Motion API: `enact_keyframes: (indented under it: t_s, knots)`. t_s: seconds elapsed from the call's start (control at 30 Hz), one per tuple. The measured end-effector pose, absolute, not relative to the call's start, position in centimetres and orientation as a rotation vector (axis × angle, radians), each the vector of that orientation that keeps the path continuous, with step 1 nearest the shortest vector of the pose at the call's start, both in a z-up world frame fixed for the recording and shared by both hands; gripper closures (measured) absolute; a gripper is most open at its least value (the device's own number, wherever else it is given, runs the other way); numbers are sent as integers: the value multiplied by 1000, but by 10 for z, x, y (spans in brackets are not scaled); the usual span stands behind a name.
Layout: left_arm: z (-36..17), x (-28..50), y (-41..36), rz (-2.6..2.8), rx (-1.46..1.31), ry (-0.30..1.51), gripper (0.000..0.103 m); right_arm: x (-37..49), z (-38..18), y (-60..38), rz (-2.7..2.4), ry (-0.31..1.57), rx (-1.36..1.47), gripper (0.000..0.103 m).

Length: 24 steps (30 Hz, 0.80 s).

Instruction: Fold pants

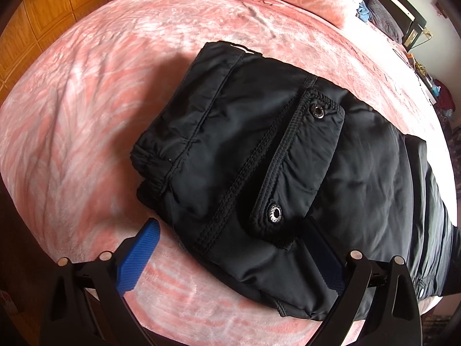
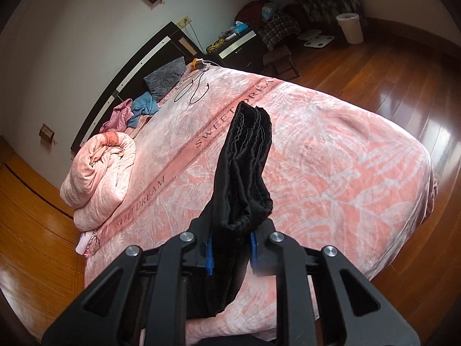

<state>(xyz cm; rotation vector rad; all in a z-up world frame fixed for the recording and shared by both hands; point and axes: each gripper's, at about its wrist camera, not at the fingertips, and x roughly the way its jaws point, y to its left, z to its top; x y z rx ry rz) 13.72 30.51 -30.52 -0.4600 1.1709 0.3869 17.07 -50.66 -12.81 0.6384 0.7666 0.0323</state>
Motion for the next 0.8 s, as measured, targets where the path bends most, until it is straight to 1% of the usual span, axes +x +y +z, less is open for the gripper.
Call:
enact_keyframes:
  t_s: [0.33,0.57,0.8]
  knots:
    - [-309,140,305,404,-443,1178,3,168,-100,-473,23,736,535,87]
    - [-310,143,299,435,-417,1188,3,168,-94,-465,51,719,507,87]
    - [-311,148,297,465,-419,1196,3,170,-82,-445,68,696,391,87]
